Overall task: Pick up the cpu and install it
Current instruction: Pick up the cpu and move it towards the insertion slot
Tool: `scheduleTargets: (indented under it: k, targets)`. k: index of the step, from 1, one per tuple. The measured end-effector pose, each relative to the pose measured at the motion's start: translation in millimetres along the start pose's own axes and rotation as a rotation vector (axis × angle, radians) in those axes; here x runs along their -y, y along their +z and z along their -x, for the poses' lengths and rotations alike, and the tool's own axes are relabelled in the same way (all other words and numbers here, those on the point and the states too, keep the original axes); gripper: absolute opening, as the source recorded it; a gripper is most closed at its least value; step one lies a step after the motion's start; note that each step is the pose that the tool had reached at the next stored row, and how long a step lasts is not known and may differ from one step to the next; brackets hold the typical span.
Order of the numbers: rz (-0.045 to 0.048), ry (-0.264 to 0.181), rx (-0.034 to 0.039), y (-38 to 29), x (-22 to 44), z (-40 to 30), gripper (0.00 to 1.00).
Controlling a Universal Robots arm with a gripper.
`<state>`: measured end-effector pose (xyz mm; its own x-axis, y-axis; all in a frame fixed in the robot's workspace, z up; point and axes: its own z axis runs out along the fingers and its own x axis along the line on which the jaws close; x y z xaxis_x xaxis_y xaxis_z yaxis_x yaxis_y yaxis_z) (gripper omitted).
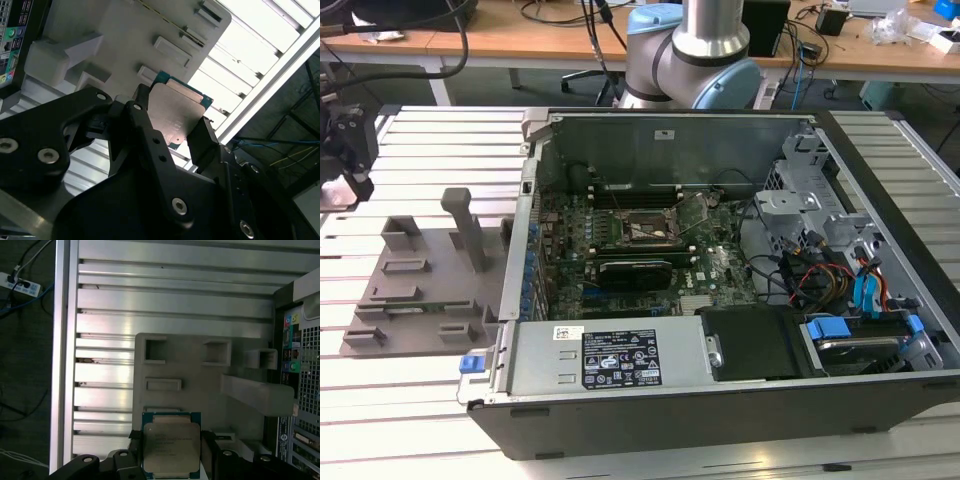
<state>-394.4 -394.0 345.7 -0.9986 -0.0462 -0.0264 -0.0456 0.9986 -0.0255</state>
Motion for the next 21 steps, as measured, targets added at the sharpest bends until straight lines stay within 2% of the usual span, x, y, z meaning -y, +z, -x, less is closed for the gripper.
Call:
scheduleTargets:
  k: [13, 18, 21]
  targets:
    - [0.0001, 0.000, 0.0001, -13.2, 0.3, 0.3, 0.55]
    - [0.0000, 0.000, 0.0001, -19.4, 0.5, 0.5, 0.55]
    - [0.0000, 0.000, 0.0000, -25.5, 0.7, 0.7, 0.55]
